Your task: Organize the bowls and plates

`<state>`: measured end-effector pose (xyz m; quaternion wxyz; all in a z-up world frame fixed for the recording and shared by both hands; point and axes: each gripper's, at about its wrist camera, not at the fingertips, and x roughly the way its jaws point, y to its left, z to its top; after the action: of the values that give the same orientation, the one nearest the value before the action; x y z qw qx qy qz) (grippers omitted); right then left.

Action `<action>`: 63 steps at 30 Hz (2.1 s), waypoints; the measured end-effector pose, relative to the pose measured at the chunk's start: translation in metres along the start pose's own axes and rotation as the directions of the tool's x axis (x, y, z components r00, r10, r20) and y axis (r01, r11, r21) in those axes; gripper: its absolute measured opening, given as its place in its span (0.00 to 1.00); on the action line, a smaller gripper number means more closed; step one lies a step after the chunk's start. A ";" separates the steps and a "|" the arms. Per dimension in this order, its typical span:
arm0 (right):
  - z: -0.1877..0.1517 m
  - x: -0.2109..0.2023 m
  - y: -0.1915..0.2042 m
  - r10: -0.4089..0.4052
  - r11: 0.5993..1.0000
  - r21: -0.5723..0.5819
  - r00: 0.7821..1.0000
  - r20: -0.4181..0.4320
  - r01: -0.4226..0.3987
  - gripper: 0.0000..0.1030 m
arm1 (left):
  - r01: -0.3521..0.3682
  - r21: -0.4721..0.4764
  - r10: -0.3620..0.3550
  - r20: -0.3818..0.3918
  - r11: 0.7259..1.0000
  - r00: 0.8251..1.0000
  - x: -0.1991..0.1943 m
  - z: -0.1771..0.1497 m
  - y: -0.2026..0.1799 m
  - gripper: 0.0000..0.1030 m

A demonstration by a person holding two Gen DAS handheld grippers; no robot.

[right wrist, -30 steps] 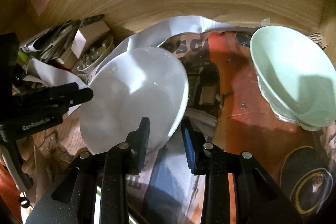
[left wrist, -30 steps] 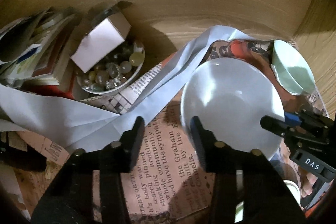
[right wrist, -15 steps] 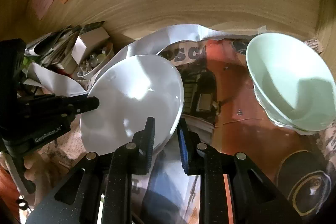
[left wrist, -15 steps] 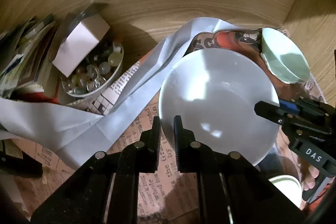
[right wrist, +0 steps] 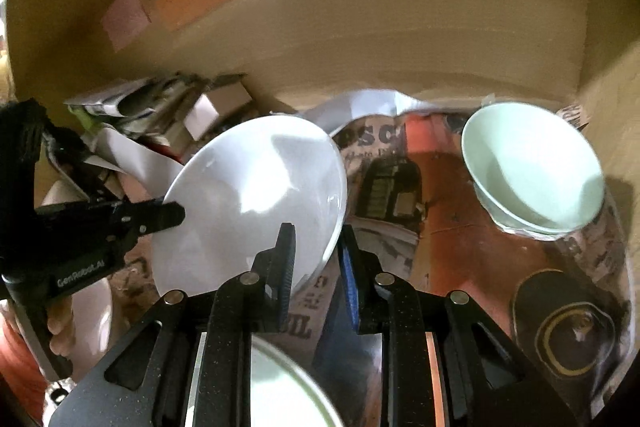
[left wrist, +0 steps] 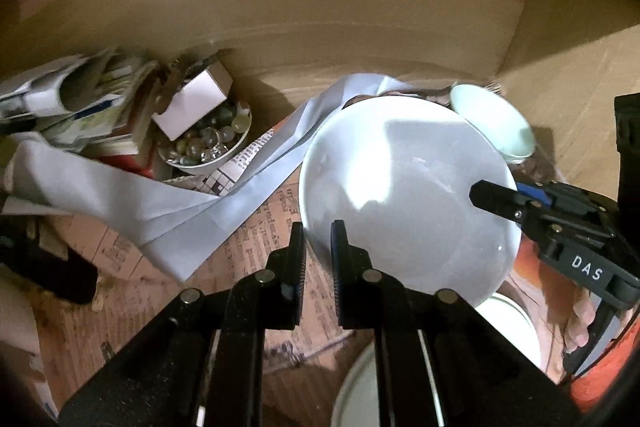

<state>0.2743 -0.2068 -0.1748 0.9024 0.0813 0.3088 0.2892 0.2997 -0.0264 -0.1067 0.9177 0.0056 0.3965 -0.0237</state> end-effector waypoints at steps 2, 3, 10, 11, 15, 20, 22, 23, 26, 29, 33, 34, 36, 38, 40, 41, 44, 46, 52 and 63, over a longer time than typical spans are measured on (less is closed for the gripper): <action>-0.002 -0.010 0.004 0.007 1.000 -0.007 1.000 0.017 -0.007 0.19 | -0.002 0.001 0.002 0.029 1.000 1.000 -0.013 -0.006 -0.001 0.11; -0.003 -0.016 0.008 0.006 1.000 -0.016 1.000 0.028 -0.005 0.19 | -0.001 -0.001 0.001 0.044 1.000 0.999 -0.020 -0.010 -0.001 0.11; -0.014 -0.038 0.034 -0.005 0.997 -0.076 0.997 0.072 0.011 0.19 | -0.002 -0.022 0.005 0.134 1.000 0.991 -0.067 -0.036 0.008 0.10; -0.016 -0.041 0.036 0.000 0.997 -0.077 0.997 0.075 0.006 0.19 | -0.004 -0.022 0.007 0.140 1.000 0.990 -0.072 -0.040 0.010 0.10; -0.023 -0.046 0.049 0.020 0.996 -0.090 0.996 0.083 -0.012 0.19 | -0.003 -0.037 0.009 0.159 0.999 0.987 -0.091 -0.054 0.017 0.10; -0.034 -0.049 0.066 0.052 0.993 -0.109 0.995 0.080 -0.043 0.19 | -0.007 -0.068 0.020 0.183 0.998 0.983 -0.110 -0.075 0.030 0.11; -0.037 -0.049 0.074 0.062 0.991 -0.119 0.995 0.079 -0.053 0.19 | -0.017 -0.075 0.031 0.194 0.997 0.981 -0.117 -0.084 0.034 0.11; -0.039 -0.049 0.077 0.067 0.991 -0.123 0.995 0.078 -0.057 0.19 | -0.023 -0.078 0.038 0.199 0.997 0.979 -0.120 -0.088 0.035 0.11; -0.044 -0.049 0.087 0.082 0.988 -0.138 0.994 0.075 -0.072 0.19 | -0.038 -0.090 0.058 0.221 0.995 0.974 -0.134 -0.101 0.041 0.11; -0.048 -0.048 0.096 0.097 0.985 -0.152 0.993 0.072 -0.085 0.19 | -0.039 -0.106 0.063 0.229 0.994 0.971 -0.142 -0.110 0.049 0.11; -0.054 -0.046 0.109 0.119 0.980 -0.171 0.991 0.063 -0.107 0.19 | -0.047 -0.123 0.075 0.237 0.991 0.969 -0.151 -0.121 0.059 0.11; -0.055 -0.046 0.113 0.126 0.978 -0.176 0.990 0.060 -0.113 0.19 | -0.051 -0.128 0.081 0.240 0.990 0.967 -0.155 -0.125 0.061 0.11; -0.058 -0.045 0.119 0.136 0.975 -0.187 0.989 0.054 -0.124 0.19 | -0.062 -0.136 0.094 0.246 0.989 0.965 -0.161 -0.131 0.065 0.11; -0.060 -0.043 0.125 0.146 0.971 -0.197 0.988 0.048 -0.134 0.19 | -0.069 -0.143 0.104 0.250 0.987 0.963 -0.165 -0.136 0.069 0.11; -0.062 -0.040 0.132 0.156 0.968 -0.204 0.987 0.040 -0.144 0.19 | -0.077 -0.154 0.114 0.252 0.985 0.961 -0.169 -0.142 0.074 0.11; -0.064 -0.040 0.136 0.159 0.967 -0.206 0.987 0.038 -0.148 0.19 | -0.079 -0.160 0.118 0.252 0.984 0.960 -0.171 -0.145 0.077 0.11; -0.067 -0.036 0.143 0.172 0.963 -0.214 0.985 0.028 -0.162 0.20 | -0.083 -0.177 0.127 0.250 0.981 0.960 -0.175 -0.154 0.084 0.11; -0.070 -0.033 0.149 0.180 0.961 -0.219 0.983 0.021 -0.171 0.20 | -0.086 -0.187 0.132 0.246 0.979 0.960 -0.176 -0.160 0.087 0.11; -0.076 -0.023 0.165 0.188 0.952 -0.245 0.982 -0.010 -0.185 0.20 | -0.095 -0.223 0.146 0.224 0.970 0.964 -0.172 -0.174 0.102 0.11; -0.088 0.000 0.179 0.191 0.943 -0.262 0.978 -0.080 -0.206 0.20 | -0.102 -0.275 0.152 0.168 0.956 0.974 -0.159 -0.200 0.119 0.11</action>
<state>0.1364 -0.0630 -0.1861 0.8628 -0.0188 0.2809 0.4200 0.0508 0.1048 -0.1289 0.9430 -0.0936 0.3067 0.0884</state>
